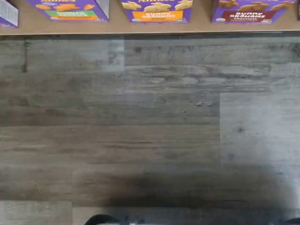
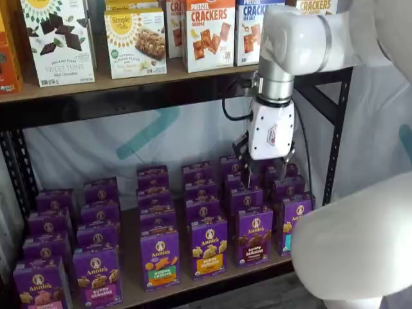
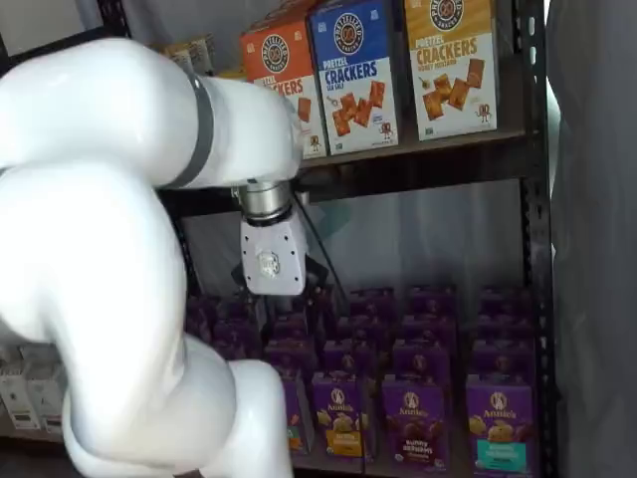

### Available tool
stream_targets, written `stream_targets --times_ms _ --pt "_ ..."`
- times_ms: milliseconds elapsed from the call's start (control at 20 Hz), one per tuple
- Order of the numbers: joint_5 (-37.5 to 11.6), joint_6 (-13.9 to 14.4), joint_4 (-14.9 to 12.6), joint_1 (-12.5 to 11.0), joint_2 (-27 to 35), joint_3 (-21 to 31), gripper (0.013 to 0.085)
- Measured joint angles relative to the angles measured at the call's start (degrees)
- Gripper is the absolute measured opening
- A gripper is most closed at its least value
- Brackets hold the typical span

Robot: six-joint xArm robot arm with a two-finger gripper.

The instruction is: Pick up the purple box with a brown patch in the center, on the bottom shelf, the fifth box from the left

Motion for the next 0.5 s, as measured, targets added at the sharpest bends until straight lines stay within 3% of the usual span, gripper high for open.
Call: stream_targets --times_ms 500 --pt "-17.6 -0.7 -0.7 -0.1 16.3 1.7 0.085"
